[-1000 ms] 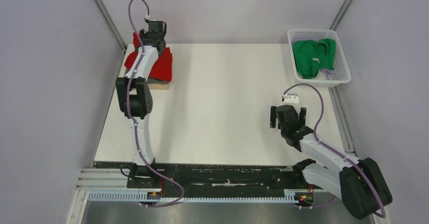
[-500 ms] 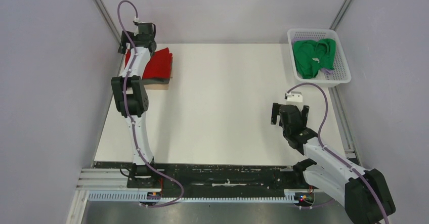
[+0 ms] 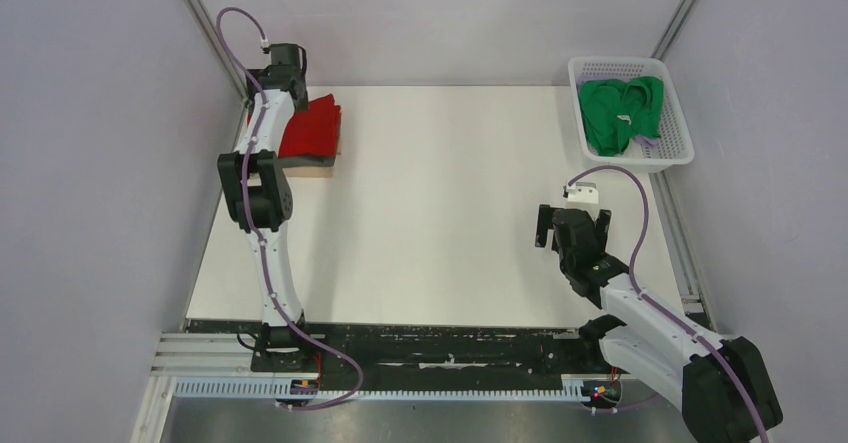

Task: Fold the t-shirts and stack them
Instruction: Put the neatly folded tshirt into the corner of the board with the left arm

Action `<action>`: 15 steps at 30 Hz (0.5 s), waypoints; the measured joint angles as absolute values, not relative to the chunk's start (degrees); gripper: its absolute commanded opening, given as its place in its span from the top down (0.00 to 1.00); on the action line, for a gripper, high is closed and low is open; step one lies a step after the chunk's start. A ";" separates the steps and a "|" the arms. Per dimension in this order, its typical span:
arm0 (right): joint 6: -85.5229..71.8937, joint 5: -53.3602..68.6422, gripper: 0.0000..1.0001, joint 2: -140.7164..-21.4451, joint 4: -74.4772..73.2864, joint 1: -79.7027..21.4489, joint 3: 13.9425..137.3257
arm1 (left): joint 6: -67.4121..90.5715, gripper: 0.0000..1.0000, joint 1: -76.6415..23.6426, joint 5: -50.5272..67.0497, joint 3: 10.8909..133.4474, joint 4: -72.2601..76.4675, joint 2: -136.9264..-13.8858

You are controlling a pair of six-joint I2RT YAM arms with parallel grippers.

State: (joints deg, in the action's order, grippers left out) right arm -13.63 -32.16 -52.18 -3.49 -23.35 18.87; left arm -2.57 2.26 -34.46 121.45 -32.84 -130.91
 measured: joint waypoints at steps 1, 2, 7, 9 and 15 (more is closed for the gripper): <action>-13.61 -32.16 0.02 -52.18 -3.49 -23.35 18.87 | -1.48 0.00 2.42 -33.08 121.43 -33.34 -130.91; -13.58 -32.12 0.02 -52.18 -3.49 -23.35 18.87 | -0.23 0.00 2.79 -31.00 121.43 -34.02 -130.91; -13.43 -31.59 0.02 -52.42 -3.20 -23.35 18.85 | 5.19 0.00 5.74 -20.97 118.58 -34.94 -130.08; -13.41 -31.24 0.02 -52.73 -2.94 -23.35 18.85 | 6.13 0.00 7.09 -17.74 113.89 -33.56 -128.49; -13.23 -30.68 0.02 -52.97 -2.59 -23.35 18.85 | 6.39 0.00 9.93 -10.26 101.97 -28.18 -125.12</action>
State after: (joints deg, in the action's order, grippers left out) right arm -13.23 -30.68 -52.97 -2.59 -23.35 18.85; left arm 6.39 9.93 -10.26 101.97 -28.18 -125.12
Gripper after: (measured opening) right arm 0.983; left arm 0.993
